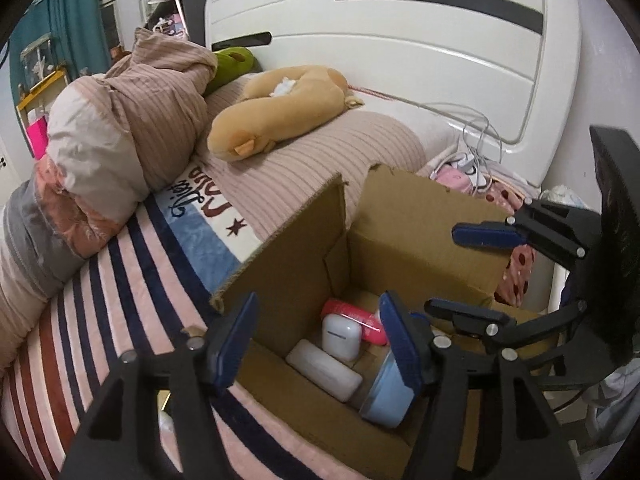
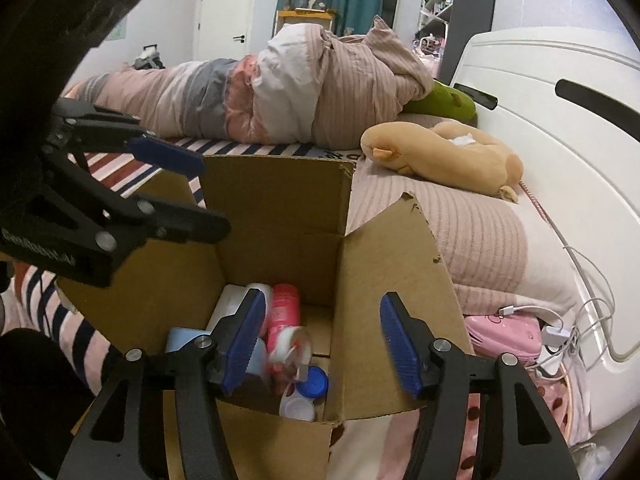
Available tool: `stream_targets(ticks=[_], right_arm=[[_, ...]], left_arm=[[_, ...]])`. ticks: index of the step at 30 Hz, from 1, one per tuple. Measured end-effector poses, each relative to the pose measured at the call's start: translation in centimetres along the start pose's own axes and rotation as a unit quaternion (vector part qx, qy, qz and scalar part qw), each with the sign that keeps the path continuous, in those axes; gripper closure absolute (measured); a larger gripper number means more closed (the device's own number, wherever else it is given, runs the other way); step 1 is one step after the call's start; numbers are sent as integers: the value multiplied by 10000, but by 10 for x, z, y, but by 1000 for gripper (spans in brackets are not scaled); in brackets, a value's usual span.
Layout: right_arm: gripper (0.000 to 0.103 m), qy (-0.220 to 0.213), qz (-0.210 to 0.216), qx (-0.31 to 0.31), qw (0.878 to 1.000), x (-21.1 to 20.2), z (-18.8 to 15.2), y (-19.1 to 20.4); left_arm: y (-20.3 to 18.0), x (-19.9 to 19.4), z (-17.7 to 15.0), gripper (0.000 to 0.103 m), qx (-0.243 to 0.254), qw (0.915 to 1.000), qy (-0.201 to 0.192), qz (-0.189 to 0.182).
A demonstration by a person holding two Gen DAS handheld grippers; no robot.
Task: Organize rigid objects
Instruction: 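Carry the AirPods case and tape roll into the box and release both, then grasp the small white bottle with the left gripper while the right grasps the gold bar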
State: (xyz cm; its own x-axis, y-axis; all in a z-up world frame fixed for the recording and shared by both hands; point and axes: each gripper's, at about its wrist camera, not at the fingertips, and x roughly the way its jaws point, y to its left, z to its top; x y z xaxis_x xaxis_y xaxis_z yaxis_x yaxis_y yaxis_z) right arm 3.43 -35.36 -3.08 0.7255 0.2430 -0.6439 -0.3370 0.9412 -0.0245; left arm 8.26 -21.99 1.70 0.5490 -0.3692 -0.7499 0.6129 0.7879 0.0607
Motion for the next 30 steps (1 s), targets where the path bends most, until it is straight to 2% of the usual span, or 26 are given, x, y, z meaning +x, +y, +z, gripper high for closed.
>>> stream_targets(ticks=[6,11,16,19,23,28,30], right_arm=[[46,-27,37,29,10000,-7,7,7],[46,-294,136,4,9995,-24,23,27],[46,-545,782,-81,9954,-31,50,73],[44,-507,1191,-177,9914,-23,63,109],[41,-296,1450,-410,9881,2,74,162],[41,430,2062,-424,9766,57,70,215],[41,741,2069,-423,9746,84,65,229]], left_arm=[[23,-36,-6,39,-296,9991,-290,124],[61,-74,-24,36,-583,9957,-566,441],[111,-97,-62,32,-849,9898,-634,954],[141,-100,-92,30,-1039,9880,-527,1017],[172,-87,-130,30,-1326,9856,-320,1002],[206,-54,-173,30,-1763,9809,-52,817],[214,-42,-183,30,-1915,9787,19,734]])
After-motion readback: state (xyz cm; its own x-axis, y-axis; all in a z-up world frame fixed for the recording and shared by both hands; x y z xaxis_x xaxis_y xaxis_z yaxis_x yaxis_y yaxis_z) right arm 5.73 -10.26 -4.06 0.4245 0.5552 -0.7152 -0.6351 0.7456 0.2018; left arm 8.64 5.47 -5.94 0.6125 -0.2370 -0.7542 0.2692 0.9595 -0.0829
